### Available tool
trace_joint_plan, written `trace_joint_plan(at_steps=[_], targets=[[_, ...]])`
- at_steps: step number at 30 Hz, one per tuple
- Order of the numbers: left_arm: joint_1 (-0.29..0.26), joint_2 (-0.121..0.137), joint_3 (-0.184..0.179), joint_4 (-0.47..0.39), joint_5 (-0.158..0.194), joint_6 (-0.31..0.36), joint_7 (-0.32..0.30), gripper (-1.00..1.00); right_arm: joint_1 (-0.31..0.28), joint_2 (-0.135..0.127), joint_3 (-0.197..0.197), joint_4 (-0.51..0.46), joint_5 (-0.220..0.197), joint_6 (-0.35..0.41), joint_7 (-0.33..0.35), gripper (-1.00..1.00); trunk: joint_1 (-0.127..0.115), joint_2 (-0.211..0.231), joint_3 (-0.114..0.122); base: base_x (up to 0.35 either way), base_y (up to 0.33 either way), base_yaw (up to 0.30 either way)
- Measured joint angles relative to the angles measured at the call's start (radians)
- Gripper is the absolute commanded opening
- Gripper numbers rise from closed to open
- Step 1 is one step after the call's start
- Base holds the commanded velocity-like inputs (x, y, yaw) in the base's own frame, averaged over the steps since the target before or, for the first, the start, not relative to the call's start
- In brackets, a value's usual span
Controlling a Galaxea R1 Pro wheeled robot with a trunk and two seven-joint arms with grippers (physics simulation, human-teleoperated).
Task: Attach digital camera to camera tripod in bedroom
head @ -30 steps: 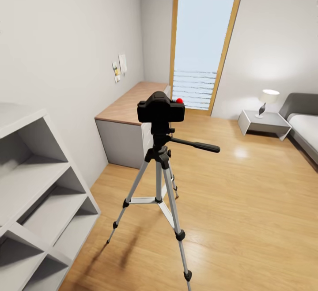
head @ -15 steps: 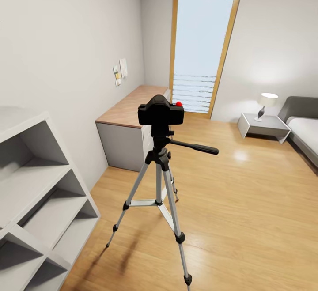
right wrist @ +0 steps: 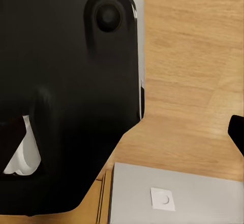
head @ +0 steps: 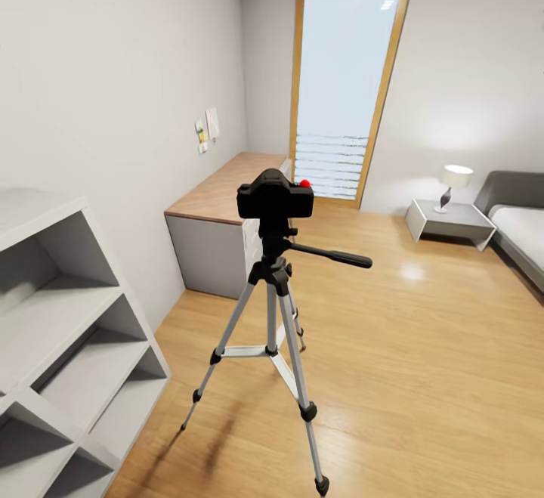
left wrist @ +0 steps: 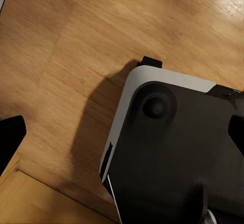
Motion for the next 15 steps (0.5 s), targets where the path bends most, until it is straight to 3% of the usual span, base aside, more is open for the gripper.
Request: trace_joint_plan(at_steps=[15], targets=[[0.0, 0.0, 0.0, 0.0, 0.0, 0.0, 0.0, 1.0, 0.001, -0.001, -0.001, 0.0, 0.0, -0.001, 0.0, 1.0, 0.0, 0.0, 0.024, 0.0, 0.0, 0.0]])
